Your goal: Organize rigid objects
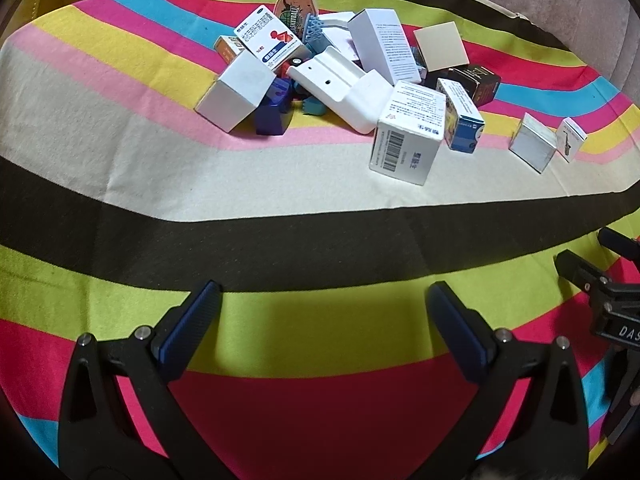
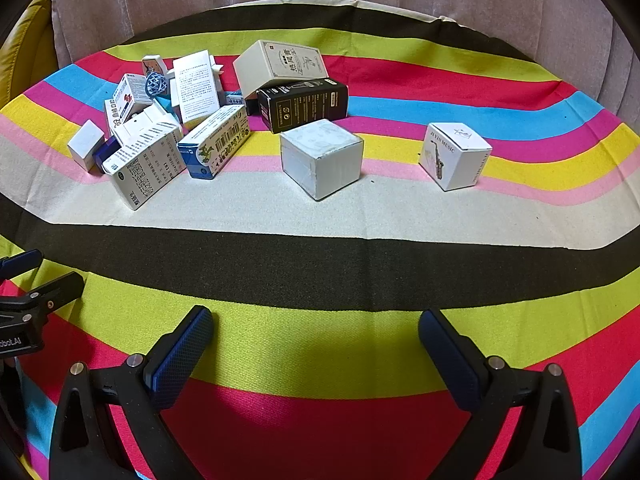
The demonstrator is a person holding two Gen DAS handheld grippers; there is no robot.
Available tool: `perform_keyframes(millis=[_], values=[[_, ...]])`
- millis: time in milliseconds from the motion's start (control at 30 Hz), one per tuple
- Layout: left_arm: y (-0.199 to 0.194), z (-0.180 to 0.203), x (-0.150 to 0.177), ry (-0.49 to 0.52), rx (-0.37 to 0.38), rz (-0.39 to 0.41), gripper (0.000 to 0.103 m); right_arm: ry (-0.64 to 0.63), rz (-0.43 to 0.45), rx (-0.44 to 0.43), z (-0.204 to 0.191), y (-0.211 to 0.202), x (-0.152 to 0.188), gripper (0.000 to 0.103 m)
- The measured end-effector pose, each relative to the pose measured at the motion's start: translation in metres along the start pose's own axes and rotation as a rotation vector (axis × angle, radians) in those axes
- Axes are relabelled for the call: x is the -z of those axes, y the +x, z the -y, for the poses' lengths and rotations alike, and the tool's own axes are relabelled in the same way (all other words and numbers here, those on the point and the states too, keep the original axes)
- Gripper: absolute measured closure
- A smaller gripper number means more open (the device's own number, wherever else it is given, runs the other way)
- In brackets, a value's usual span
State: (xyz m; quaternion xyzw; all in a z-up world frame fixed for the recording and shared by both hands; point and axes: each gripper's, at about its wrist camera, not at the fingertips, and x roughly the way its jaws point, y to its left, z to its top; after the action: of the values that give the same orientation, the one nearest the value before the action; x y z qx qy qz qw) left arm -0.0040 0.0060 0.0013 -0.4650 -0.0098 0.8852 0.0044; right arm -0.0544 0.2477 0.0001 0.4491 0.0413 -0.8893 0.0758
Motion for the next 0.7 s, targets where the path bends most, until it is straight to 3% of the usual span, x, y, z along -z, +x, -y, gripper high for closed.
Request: perform_keyframes(millis=[300, 433, 467, 600, 700], values=[[0.003, 0.006, -0.005, -0.017, -0.013, -0.006, 0.0, 0.0, 0.0, 0.0, 0.0, 0.0, 0.0, 0.0], [0.014, 0.022, -0.022, 0.034, -0.002, -0.006, 0.0, 0.0, 0.0, 0.0, 0.0, 0.0, 0.0, 0.0], [0.017, 0.026, -0.027, 0.05, -0.002, 0.001, 0.003, 0.0, 0.0, 0.0, 0.0, 0.0, 0.0, 0.0], [0.029, 0.044, -0.053, 0.109, 0.067, 0.017, 0.041, 0.0, 0.0, 0.0, 0.0, 0.0, 0.0, 0.0], [0.037, 0.05, -0.066, 0.109, 0.054, 0.018, 0.041, 0.0, 0.0, 0.0, 0.0, 0.0, 0.0, 0.0]])
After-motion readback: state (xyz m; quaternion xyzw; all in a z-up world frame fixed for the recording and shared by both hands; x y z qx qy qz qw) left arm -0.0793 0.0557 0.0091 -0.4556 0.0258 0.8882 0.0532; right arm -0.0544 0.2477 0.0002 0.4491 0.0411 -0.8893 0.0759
